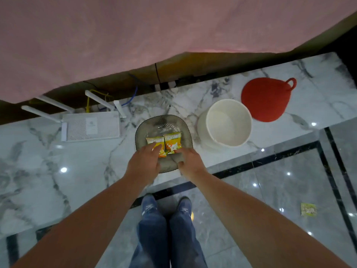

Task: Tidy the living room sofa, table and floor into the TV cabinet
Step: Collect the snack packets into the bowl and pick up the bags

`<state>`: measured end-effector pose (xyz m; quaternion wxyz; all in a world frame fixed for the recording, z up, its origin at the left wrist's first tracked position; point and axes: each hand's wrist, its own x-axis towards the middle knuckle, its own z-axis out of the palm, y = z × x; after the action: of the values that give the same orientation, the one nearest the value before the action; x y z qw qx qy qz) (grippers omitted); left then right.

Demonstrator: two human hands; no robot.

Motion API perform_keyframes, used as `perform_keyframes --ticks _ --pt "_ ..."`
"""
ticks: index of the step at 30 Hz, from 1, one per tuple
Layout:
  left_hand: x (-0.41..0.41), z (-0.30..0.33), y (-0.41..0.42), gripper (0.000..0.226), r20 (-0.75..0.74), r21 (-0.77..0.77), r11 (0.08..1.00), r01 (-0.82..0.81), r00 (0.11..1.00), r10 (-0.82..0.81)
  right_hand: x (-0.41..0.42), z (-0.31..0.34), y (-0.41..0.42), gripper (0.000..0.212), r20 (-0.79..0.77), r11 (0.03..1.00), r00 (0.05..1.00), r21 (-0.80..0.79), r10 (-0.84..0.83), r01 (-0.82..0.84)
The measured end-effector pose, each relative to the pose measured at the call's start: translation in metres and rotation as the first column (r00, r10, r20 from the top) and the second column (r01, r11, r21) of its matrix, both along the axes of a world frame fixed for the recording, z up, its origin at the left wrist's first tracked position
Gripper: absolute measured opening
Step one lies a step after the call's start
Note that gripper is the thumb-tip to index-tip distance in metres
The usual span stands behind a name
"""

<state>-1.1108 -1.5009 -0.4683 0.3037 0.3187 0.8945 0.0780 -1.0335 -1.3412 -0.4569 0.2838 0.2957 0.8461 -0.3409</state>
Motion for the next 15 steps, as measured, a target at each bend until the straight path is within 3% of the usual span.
perform_keyframes --ticks 6,15 --pt "-0.004 0.056 0.016 0.056 0.069 -0.103 0.989 0.108 0.992 -0.101 0.019 0.05 0.007 0.061 0.097 0.998 0.994 -0.019 0.055 -0.053" --pt "0.003 0.124 0.062 0.042 0.109 -0.114 0.943 0.314 0.947 -0.302 0.064 0.119 0.029 0.065 0.062 0.991 0.99 0.037 -0.127 0.125"
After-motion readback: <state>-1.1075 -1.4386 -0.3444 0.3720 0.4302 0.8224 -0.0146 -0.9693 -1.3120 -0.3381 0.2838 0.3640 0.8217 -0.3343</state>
